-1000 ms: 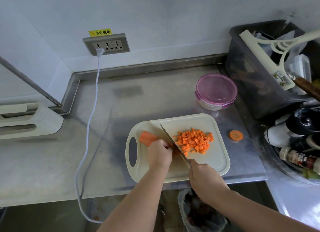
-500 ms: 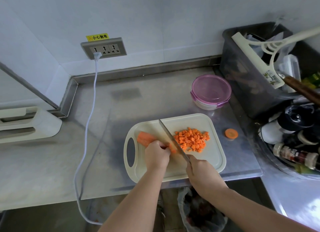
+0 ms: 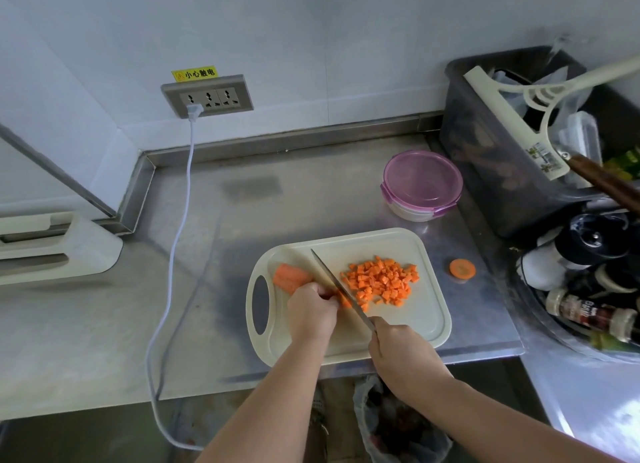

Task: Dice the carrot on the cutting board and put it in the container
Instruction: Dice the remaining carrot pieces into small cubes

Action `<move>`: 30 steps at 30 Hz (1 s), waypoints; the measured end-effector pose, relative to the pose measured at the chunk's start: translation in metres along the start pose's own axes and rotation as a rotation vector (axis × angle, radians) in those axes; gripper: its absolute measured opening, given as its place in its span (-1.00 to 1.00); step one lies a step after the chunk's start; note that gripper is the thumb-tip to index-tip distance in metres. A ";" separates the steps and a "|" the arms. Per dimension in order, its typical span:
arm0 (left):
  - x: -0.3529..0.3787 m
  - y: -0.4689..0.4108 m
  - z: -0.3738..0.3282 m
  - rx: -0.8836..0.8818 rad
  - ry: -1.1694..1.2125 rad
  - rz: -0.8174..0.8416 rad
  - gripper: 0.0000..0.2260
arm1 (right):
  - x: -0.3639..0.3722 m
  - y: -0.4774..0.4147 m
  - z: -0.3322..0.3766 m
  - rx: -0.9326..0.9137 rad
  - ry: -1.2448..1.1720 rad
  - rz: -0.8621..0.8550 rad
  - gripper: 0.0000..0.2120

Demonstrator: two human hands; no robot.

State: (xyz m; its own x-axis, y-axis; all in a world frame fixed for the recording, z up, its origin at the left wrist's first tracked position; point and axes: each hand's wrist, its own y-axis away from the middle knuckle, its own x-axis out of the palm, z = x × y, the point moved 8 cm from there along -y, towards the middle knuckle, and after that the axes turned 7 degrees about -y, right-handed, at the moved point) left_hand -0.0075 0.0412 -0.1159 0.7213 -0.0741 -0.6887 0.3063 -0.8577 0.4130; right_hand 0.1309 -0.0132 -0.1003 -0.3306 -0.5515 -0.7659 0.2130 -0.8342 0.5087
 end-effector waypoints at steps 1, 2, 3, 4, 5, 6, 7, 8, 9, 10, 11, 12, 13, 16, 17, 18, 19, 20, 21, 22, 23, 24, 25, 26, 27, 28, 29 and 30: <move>0.000 -0.001 0.001 -0.003 0.002 0.001 -0.92 | -0.002 0.000 0.000 0.020 -0.037 -0.007 -0.73; 0.000 -0.001 0.001 -0.005 0.004 0.003 -0.92 | -0.004 0.002 0.000 0.040 -0.077 -0.013 -0.73; 0.001 -0.002 0.001 -0.005 0.006 0.004 -0.93 | -0.004 0.002 0.001 0.047 -0.099 -0.016 -0.72; 0.001 -0.002 0.001 -0.003 0.007 0.006 -0.94 | -0.004 0.002 0.001 0.050 -0.099 -0.018 -0.72; 0.001 -0.003 0.001 0.002 0.007 0.005 -0.95 | -0.004 0.001 0.002 0.054 -0.093 -0.019 -0.72; 0.001 -0.003 0.000 0.007 0.004 0.001 -0.95 | -0.003 0.000 0.002 0.058 -0.087 -0.017 -0.72; 0.000 -0.002 0.000 0.012 0.002 -0.004 -0.96 | -0.002 -0.001 0.001 0.063 -0.083 -0.013 -0.72; 0.000 -0.002 0.000 0.016 0.002 -0.010 -0.96 | 0.000 -0.003 0.000 0.072 -0.082 -0.008 -0.72; 0.000 -0.002 0.000 0.016 0.003 -0.013 -0.96 | 0.002 -0.004 -0.001 0.078 -0.064 0.003 -0.73; 0.000 -0.002 0.000 0.013 0.007 -0.015 -0.96 | 0.005 -0.005 -0.002 0.073 -0.028 0.021 -0.72; 0.000 -0.002 0.001 0.009 0.011 -0.017 -0.96 | 0.007 -0.006 -0.003 0.069 0.002 0.038 -0.71; 0.000 -0.002 0.001 0.006 0.014 -0.018 -0.96 | 0.009 -0.007 -0.004 0.070 0.003 0.043 -0.70; 0.000 -0.001 0.001 0.007 0.016 -0.020 -0.96 | 0.010 -0.009 -0.007 0.077 -0.026 0.034 -0.72; -0.001 0.000 -0.001 0.030 0.018 -0.029 -0.93 | 0.002 -0.010 -0.013 0.101 -0.218 -0.049 -0.77; -0.001 0.001 -0.001 0.032 0.021 -0.030 -0.92 | 0.000 -0.009 -0.013 0.094 -0.254 -0.074 -0.77; -0.001 0.001 -0.001 0.028 0.025 -0.030 -0.93 | -0.002 -0.008 -0.013 0.081 -0.270 -0.091 -0.77; -0.001 0.002 -0.001 0.020 0.026 -0.029 -0.94 | -0.003 -0.006 -0.012 0.072 -0.279 -0.104 -0.77; -0.001 0.002 -0.001 0.013 0.022 -0.027 -0.96 | -0.004 -0.004 -0.011 0.062 -0.280 -0.115 -0.78; -0.001 0.002 -0.001 0.008 0.013 -0.026 -0.96 | -0.003 -0.003 -0.010 0.052 -0.274 -0.120 -0.78; -0.001 0.002 -0.001 0.005 0.004 -0.026 -0.95 | -0.002 -0.001 -0.010 0.042 -0.264 -0.122 -0.78; -0.001 0.002 -0.001 0.004 -0.005 -0.028 -0.93 | -0.002 0.000 -0.009 0.036 -0.253 -0.123 -0.78; -0.001 0.002 -0.001 0.001 -0.008 -0.031 -0.93 | -0.001 0.001 -0.008 0.033 -0.241 -0.121 -0.77; -0.001 0.002 0.000 -0.004 -0.008 -0.034 -0.94 | -0.001 0.001 -0.008 0.029 -0.234 -0.121 -0.76; -0.001 0.002 0.000 -0.008 -0.005 -0.037 -0.95 | 0.000 0.002 -0.007 0.026 -0.231 -0.119 -0.76; -0.001 0.002 0.001 -0.009 -0.003 -0.038 -0.96 | 0.000 0.002 -0.007 0.022 -0.227 -0.119 -0.75; -0.001 0.001 0.001 -0.009 -0.003 -0.037 -0.96 | 0.000 0.002 -0.007 0.023 -0.220 -0.118 -0.74; -0.001 0.001 0.001 -0.008 -0.003 -0.035 -0.98 | 0.001 0.002 -0.008 0.024 -0.213 -0.114 -0.74; 0.000 0.001 0.002 -0.008 0.000 -0.033 -0.99 | 0.001 0.002 -0.008 0.025 -0.206 -0.110 -0.74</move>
State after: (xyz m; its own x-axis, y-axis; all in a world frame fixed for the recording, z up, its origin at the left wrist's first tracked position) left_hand -0.0084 0.0391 -0.1159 0.7104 -0.0456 -0.7023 0.3355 -0.8553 0.3948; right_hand 0.1384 -0.0152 -0.1038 -0.5315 -0.4423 -0.7224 0.1435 -0.8876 0.4378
